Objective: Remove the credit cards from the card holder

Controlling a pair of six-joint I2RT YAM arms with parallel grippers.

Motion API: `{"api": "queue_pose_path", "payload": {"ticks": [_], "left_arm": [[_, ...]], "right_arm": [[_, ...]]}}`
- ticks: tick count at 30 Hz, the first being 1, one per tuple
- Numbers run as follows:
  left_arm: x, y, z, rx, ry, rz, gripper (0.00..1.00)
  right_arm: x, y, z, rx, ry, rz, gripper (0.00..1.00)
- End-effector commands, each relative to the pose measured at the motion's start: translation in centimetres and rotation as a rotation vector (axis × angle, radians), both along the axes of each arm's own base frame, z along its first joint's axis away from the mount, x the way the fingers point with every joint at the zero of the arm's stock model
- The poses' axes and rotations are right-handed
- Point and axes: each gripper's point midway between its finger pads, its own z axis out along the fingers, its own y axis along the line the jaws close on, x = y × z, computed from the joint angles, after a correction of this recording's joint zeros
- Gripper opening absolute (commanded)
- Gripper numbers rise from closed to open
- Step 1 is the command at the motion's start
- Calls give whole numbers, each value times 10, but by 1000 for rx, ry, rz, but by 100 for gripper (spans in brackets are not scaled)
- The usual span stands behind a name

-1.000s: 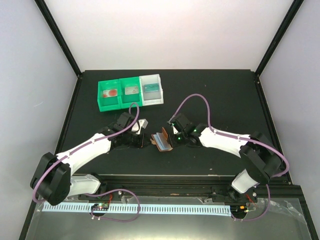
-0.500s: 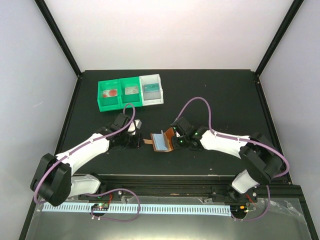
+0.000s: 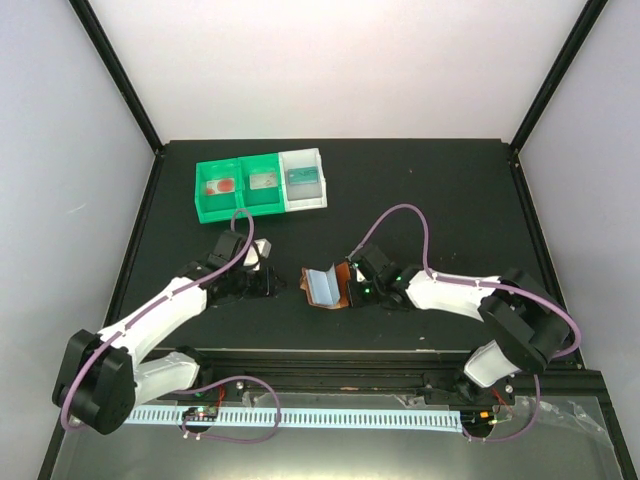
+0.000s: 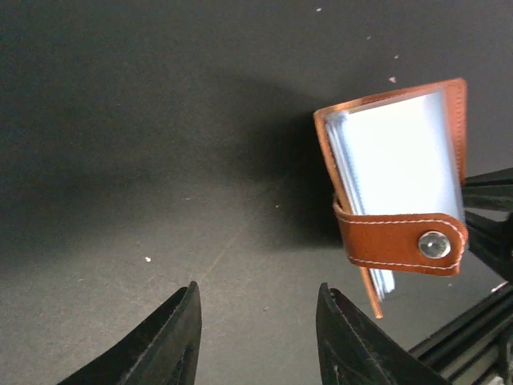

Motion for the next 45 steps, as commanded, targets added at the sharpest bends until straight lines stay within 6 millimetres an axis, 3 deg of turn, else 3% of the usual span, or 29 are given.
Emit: {"api": "queue_pose_path", "payload": {"ticks": [1, 10, 17, 25, 35, 45], "left_arm": [[7, -10, 16, -87, -41, -5, 43], [11, -33, 28, -240, -73, -53, 59], [28, -29, 14, -233, -91, -3, 64], [39, -29, -1, -245, -99, 20, 60], [34, -32, -23, -259, -62, 6, 57], [29, -43, -37, -346, -8, -9, 54]], "right_arm": [[-4, 3, -3, 34, 18, -7, 5], [-3, 6, 7, 50, -2, 7, 5], [-1, 7, 15, 56, -29, 20, 5], [-3, 2, 7, 48, -23, 6, 4], [-11, -5, -13, 37, 16, -17, 3], [-12, -5, -17, 41, 18, -15, 3]]}}
